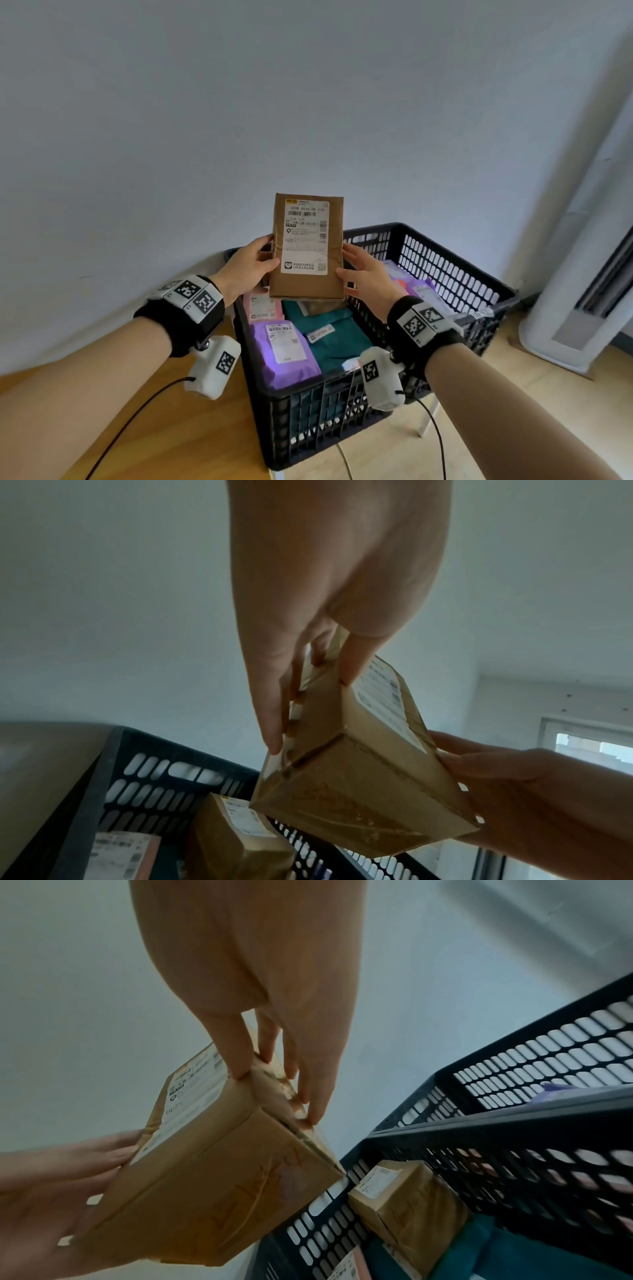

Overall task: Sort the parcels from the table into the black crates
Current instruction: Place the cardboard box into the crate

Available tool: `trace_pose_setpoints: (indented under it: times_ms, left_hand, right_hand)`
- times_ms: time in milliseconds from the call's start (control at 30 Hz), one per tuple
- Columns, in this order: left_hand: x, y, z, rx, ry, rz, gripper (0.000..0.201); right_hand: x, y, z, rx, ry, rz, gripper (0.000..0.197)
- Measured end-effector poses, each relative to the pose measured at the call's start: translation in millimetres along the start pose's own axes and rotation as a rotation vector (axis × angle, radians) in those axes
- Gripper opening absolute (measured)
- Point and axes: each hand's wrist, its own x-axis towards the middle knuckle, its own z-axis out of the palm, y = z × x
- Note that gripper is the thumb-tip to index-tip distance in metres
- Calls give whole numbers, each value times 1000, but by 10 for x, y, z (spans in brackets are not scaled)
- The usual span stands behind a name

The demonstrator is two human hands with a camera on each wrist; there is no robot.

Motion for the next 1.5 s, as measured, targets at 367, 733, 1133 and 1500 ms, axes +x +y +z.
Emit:
trace_pose_setpoints:
  times_ms: [367,733,1133,1500]
  left_hand:
    - [948,-108,54,62,122,-232,47]
    - [1551,-320,311,177,220,-520,42]
    - [2000,-833,354,239,229,-714,47]
    - [2164,-1317,302,297,188,-769,57]
  right_hand:
    - [1136,304,-51,-103,-165,133,55]
    - [1994,845,-61,-147,-404,262,57]
    - [2415,1178,48,-473,-576,230,60]
    - [2512,1497,304,-767,-543,264,39]
